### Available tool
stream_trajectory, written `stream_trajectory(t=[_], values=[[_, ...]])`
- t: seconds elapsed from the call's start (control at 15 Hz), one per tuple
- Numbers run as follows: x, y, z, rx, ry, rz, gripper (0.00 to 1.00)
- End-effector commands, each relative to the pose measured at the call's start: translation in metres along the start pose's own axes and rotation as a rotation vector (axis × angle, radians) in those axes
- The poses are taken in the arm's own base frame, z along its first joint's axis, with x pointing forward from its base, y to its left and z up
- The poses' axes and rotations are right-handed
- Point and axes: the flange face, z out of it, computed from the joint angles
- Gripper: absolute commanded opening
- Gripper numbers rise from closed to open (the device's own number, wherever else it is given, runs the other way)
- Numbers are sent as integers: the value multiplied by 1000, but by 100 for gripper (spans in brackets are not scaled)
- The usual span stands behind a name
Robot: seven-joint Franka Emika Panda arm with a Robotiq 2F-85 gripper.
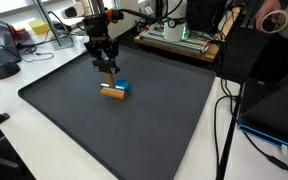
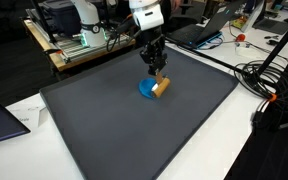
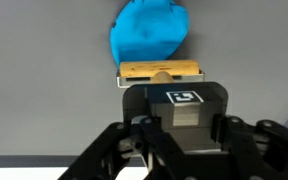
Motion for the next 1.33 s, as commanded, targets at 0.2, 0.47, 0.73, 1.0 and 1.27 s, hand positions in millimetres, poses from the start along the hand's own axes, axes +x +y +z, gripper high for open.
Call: stream_trajectory(t=[0.2,0.47,0.73,1.0,1.27], values=[[6,-1,42,75,-28,-14,23],[14,-1,44,80,-18,-24,23],[28,1,33,82,20,-16,23],[36,8,9,91,77,28,23],[38,15,-23,106,135,123,23]])
